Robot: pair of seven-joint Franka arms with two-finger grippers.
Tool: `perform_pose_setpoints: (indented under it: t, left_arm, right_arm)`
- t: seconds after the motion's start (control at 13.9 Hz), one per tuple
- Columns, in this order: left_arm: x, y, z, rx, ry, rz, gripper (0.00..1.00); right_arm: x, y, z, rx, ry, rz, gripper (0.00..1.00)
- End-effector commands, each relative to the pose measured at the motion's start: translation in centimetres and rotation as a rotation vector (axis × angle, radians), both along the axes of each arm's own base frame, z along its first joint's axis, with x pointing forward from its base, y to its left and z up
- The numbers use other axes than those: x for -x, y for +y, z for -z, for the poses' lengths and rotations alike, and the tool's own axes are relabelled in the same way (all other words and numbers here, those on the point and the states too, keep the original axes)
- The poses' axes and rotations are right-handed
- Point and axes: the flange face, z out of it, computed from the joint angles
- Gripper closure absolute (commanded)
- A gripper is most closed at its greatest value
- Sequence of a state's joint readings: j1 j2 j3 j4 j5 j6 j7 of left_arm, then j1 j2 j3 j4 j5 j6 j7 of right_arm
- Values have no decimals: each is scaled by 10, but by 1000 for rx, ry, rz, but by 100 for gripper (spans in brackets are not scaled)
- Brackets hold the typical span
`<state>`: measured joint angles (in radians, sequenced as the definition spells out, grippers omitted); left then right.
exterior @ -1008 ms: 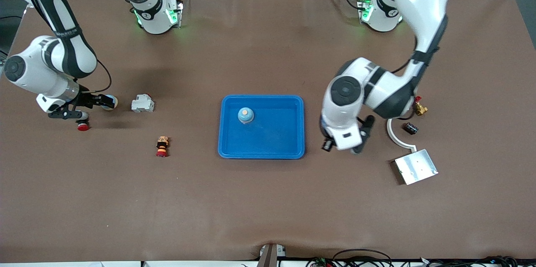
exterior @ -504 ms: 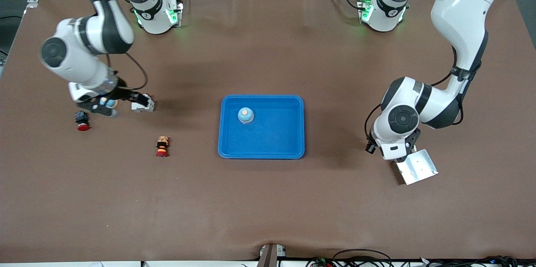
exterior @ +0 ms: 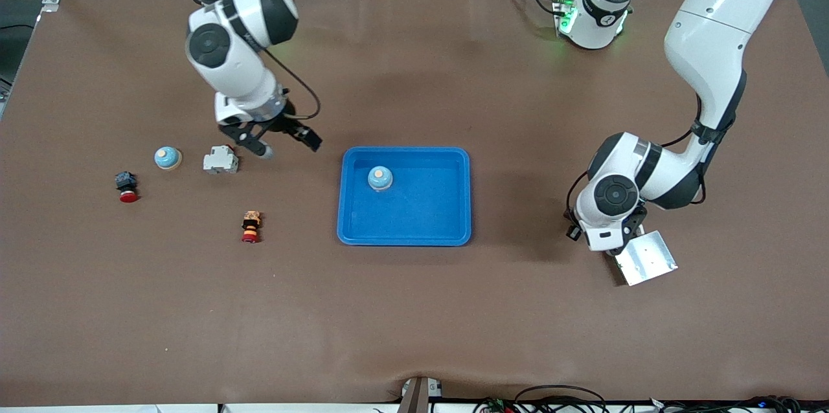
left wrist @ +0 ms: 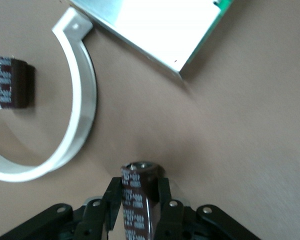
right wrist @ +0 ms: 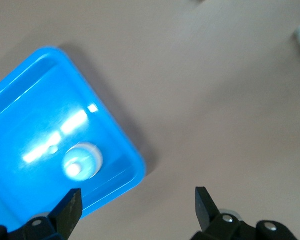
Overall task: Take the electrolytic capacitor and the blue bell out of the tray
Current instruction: 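Place the capacitor with the left gripper while the right gripper grasps another bell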
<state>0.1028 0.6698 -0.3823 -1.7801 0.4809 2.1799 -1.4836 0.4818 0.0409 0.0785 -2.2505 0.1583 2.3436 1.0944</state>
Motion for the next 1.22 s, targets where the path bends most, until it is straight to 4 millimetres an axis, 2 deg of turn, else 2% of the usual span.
perform_pose_setpoints:
  t: [0.0,0.07,0.22,0.29,0.36,0.43,0.65,0.86,1.01,1.15]
  left_arm:
    - [3,5,1,-13,-5,13,59]
    - [1,15,1,-22,-10,9,59]
    - [0,18,2,-35,-14,19,51]
    - [0,18,1,-35,-16,19,35]
    - [-1,18,-5,-36,-26,17,0]
    - [-3,16,-11,-40,-33,16,0]
    - [-11,15,-47,-40,-88,7,0]
    - [-13,1,-79,-31,-134,42,0]
    - [-18,-13,-106,-24,-158,58,0]
    - [-32,-30,-147,-13,-167,74,0]
  right_arm:
    - [-20,62,26,14,28,84,0]
    - [-24,81,36,27,27,102,0]
    - [-35,112,58,71,6,134,0]
    - [-40,124,70,92,-5,143,0]
    - [-45,134,84,108,-10,148,0]
    - [-51,140,96,113,-7,153,0]
    - [-61,149,122,119,3,154,0]
    - [-62,150,139,109,-7,152,0]
    - [-58,151,148,122,-5,141,0]
    - [-58,151,153,123,-6,139,0]
